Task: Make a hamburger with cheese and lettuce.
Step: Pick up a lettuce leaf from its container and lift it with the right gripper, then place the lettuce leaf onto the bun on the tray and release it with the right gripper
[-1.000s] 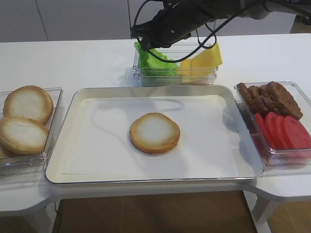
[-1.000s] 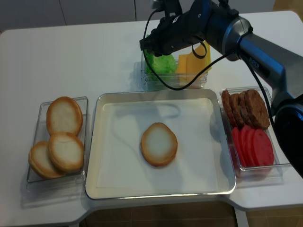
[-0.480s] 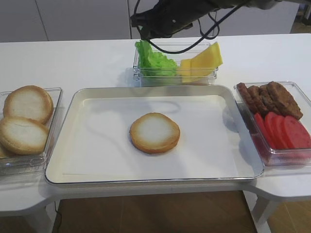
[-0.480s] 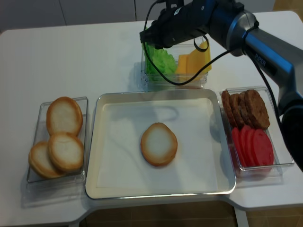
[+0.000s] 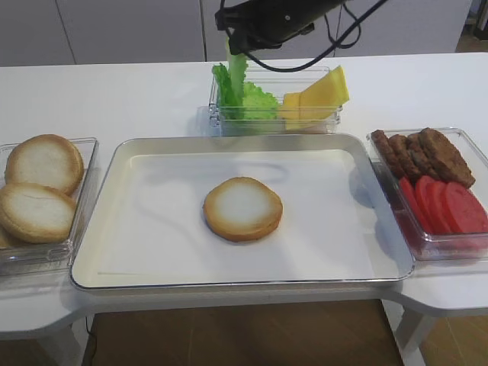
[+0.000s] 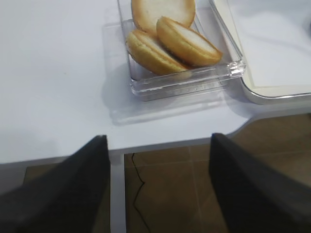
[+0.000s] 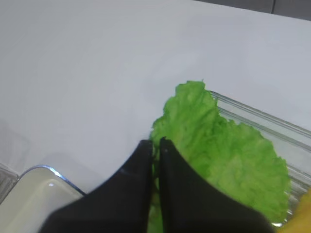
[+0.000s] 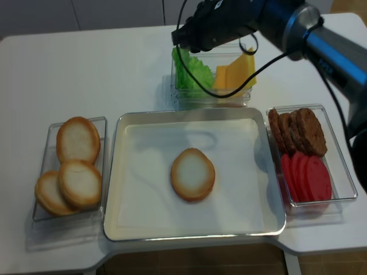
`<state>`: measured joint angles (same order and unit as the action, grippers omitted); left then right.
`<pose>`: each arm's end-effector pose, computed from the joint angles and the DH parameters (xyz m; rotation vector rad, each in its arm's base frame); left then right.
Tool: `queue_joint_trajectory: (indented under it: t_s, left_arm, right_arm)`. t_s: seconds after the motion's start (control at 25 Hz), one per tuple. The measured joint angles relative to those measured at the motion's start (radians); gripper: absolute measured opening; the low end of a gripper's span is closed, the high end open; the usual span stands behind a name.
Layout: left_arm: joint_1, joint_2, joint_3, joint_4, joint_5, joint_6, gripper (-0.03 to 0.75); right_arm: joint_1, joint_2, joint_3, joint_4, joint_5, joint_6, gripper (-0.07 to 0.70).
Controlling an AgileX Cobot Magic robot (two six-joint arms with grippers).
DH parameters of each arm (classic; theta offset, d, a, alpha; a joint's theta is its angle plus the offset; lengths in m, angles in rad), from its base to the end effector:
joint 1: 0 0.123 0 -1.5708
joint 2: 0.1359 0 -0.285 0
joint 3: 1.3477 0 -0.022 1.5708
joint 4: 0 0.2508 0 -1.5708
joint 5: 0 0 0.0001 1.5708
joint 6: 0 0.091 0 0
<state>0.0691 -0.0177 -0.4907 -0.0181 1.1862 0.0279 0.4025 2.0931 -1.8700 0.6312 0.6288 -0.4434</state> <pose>-0.0121 -0.0024 0.2648 -0.0422 2.1610 0.0339 0.4410 0.2221 0.2834 -0.5460 2.2050 0.6612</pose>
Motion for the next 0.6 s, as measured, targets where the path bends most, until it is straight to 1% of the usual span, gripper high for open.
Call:
queue_joint_trajectory:
  t_s: [0.28,0.4,0.6]
  left_arm:
    - [0.0,0.0,0.0,0.0,0.0,0.0,0.478]
    - [0.0,0.0,0.0,0.0,0.0,0.0,0.478]
    - [0.0,0.0,0.0,0.0,0.0,0.0,0.478]
  right_arm:
    - [-0.059,-0.092,0.0,-0.027,0.161,0.038,0.038]
    - [-0.064,-0.138,0.0,-0.052,0.226,0.057,0.039]
    - [-0.064,-0.207,0.0,-0.157,0.306,0.162,0.038]
